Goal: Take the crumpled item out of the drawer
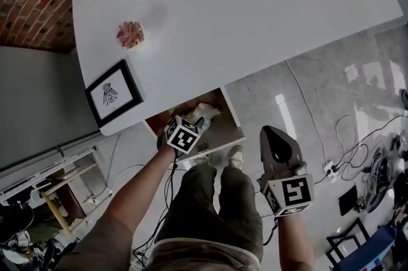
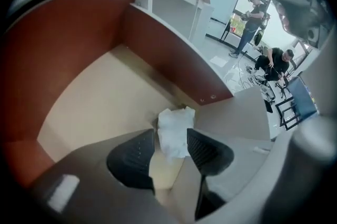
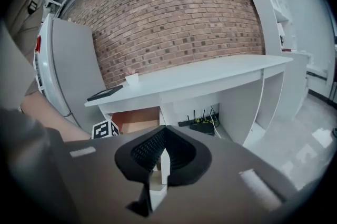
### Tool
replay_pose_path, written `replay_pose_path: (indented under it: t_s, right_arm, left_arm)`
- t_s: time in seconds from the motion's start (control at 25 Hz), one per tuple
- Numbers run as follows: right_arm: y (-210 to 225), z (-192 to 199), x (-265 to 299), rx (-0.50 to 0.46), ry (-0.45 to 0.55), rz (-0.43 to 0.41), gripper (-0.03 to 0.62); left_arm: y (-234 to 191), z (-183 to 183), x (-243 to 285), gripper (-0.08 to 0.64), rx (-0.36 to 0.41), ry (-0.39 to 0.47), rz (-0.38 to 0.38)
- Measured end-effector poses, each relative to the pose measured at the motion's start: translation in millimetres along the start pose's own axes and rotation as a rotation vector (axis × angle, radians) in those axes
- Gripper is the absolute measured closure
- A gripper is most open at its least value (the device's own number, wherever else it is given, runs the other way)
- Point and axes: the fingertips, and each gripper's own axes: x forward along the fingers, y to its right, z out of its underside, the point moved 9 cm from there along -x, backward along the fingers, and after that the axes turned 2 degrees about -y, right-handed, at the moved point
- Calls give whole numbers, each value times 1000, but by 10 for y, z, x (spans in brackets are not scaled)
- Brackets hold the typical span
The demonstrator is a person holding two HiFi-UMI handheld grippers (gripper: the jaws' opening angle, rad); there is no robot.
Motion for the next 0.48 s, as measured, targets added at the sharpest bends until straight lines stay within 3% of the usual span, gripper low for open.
replay_pose_path:
  t_s: [0.28, 0.48]
  right_arm:
    - [50, 130, 82, 0, -11, 3, 565]
    - [68, 146, 70, 11, -19, 4, 565]
  left_arm:
    - [-75, 166, 314, 373, -82, -123, 7]
    - [-58, 256, 429, 437, -117, -160, 19]
